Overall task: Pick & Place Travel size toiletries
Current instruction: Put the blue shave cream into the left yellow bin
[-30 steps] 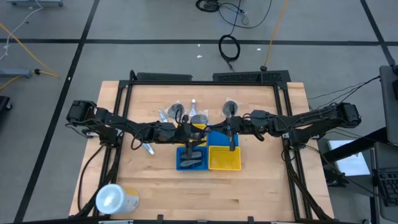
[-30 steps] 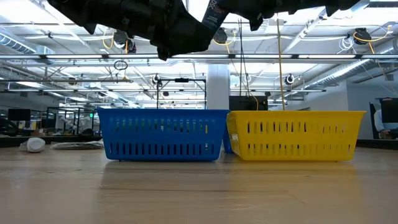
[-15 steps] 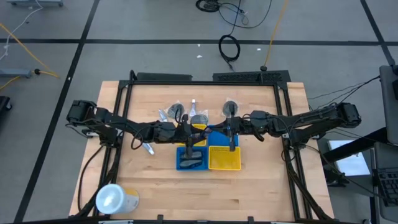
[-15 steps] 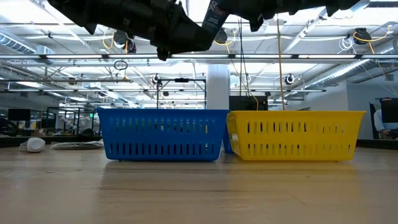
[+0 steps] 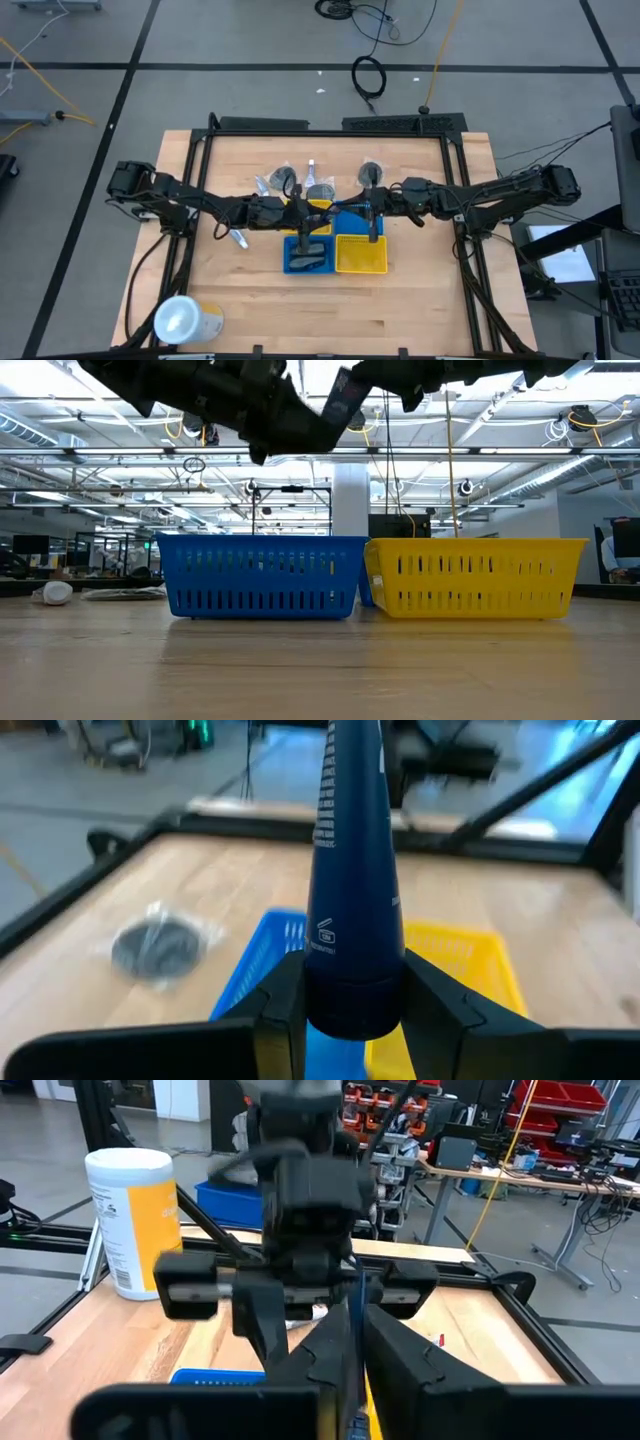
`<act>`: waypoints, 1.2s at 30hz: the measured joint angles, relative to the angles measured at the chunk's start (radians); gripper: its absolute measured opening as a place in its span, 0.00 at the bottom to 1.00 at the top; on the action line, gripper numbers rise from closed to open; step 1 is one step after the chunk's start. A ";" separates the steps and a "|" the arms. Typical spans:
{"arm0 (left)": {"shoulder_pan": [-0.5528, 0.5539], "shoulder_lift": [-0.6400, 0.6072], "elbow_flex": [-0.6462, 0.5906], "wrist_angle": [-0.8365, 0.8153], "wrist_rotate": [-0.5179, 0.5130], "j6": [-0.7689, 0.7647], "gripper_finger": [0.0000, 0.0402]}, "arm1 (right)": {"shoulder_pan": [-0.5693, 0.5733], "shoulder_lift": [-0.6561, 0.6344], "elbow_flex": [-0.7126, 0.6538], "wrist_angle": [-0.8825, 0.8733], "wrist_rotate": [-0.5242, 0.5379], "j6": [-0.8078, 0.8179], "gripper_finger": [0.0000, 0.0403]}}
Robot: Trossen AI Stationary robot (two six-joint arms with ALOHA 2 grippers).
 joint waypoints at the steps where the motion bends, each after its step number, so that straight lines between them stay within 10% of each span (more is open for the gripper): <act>1: 0.000 -0.003 0.000 -0.027 -0.005 -0.006 0.26 | 0.000 0.000 0.000 0.000 0.000 0.000 0.09; 15: 0.029 -0.035 0.000 -0.436 -0.009 -0.135 0.26 | 0.001 -0.001 0.000 -0.058 -0.001 -0.010 0.32; 36: 0.085 -0.038 0.000 -0.613 -0.038 -0.281 0.26 | 0.001 -0.001 0.000 -0.097 0.000 -0.003 0.31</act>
